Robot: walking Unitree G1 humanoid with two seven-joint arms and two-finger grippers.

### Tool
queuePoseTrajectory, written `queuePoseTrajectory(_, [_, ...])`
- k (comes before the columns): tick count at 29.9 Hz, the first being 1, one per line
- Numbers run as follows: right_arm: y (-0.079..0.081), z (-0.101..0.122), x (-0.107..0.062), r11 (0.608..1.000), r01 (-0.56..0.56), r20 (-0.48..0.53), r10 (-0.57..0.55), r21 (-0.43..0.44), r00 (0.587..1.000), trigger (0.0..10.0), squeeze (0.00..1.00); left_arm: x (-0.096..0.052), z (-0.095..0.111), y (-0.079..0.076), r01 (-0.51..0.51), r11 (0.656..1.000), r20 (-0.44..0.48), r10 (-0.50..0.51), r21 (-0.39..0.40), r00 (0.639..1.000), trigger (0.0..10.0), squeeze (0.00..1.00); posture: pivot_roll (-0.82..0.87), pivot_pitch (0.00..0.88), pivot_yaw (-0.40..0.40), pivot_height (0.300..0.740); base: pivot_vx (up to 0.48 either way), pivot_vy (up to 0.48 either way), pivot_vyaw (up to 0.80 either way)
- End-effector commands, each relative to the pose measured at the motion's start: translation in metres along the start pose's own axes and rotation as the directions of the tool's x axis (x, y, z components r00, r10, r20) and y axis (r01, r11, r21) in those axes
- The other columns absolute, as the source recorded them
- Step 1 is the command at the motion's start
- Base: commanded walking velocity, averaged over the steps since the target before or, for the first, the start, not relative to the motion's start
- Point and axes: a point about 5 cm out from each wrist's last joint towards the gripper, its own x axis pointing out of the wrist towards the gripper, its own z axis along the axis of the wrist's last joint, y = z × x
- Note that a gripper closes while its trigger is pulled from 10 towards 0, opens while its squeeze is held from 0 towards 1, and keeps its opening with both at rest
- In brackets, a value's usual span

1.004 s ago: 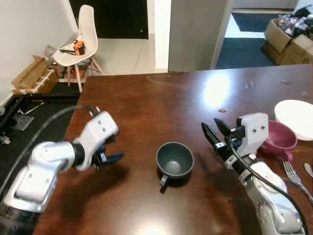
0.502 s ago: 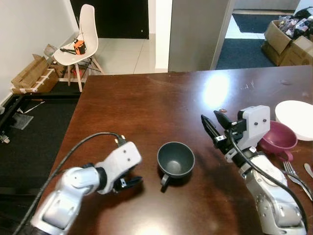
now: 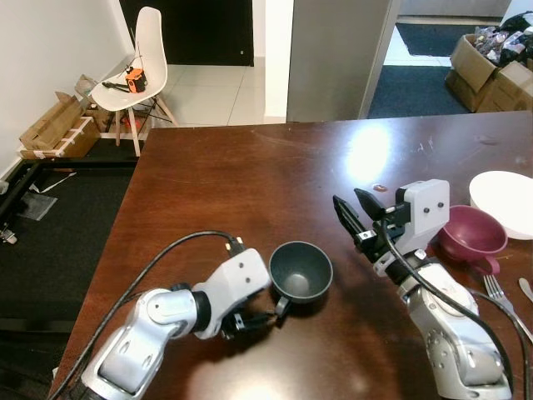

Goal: Setting the table

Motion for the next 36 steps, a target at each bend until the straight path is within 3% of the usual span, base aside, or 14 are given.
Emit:
queuePoseTrajectory(1, [0.002,-0.004,-0.001,1.0,-0.007,-0.014,0.008,0.019,1.0,10.0,0.0,0.001,0.001,-0.008,0.056,0.998,0.007,-0.055,-0.01,0.998,10.0,0.0,-0.09,0.075,0.114,0.74,0.0,0.0,0.0])
queuePoseTrajectory(5, [0.001,-0.004,-0.001,1.0,-0.004,-0.015,0.004,0.019,1.0,10.0,0.0,0.008,0.012,-0.016,0.12,0.993,0.041,-0.12,0.005,0.992,10.0,0.0,-0.09,0.073,0.114,0.74,0.0,0.0,0.0])
queuePoseTrajectory(13, [-0.001,-0.004,-0.002,1.0,0.01,-0.015,-0.01,0.012,1.0,10.0,0.0,0.042,0.043,-0.031,0.215,0.972,0.103,-0.224,0.096,0.969,10.0,0.0,-0.11,0.066,0.126,0.74,0.0,0.0,0.0])
queuePoseTrajectory(19, [-0.002,-0.005,-0.004,1.0,0.018,-0.017,-0.018,0.009,1.0,10.0,0.0,0.052,0.048,-0.035,0.238,0.964,0.097,-0.25,0.118,0.963,10.0,0.0,-0.12,0.061,0.133,0.74,0.0,0.0,0.0])
queuePoseTrajectory(25, [-0.003,-0.005,-0.006,1.0,0.025,-0.017,-0.025,0.004,1.0,10.0,0.0,0.042,0.039,-0.027,0.225,0.97,0.072,-0.232,0.092,0.97,10.0,0.0,-0.12,0.056,0.133,0.74,0.0,0.0,0.0])
queuePoseTrajectory(32, [-0.003,-0.004,-0.011,1.0,0.02,-0.023,-0.02,0.002,1.0,10.0,0.0,0.006,0.037,0.003,0.178,0.984,0.146,-0.171,-0.032,0.974,10.0,0.0,-0.11,0.055,0.126,0.74,0.0,0.0,0.0])
queuePoseTrajectory(36, [0.004,-0.002,-0.022,0.999,-0.017,-0.065,0.015,-0.031,0.998,10.0,0.0,-0.017,0.028,0.021,0.113,0.992,0.133,-0.106,-0.051,0.985,10.0,0.0,-0.11,0.059,0.117,0.74,0.0,0.0,0.0])
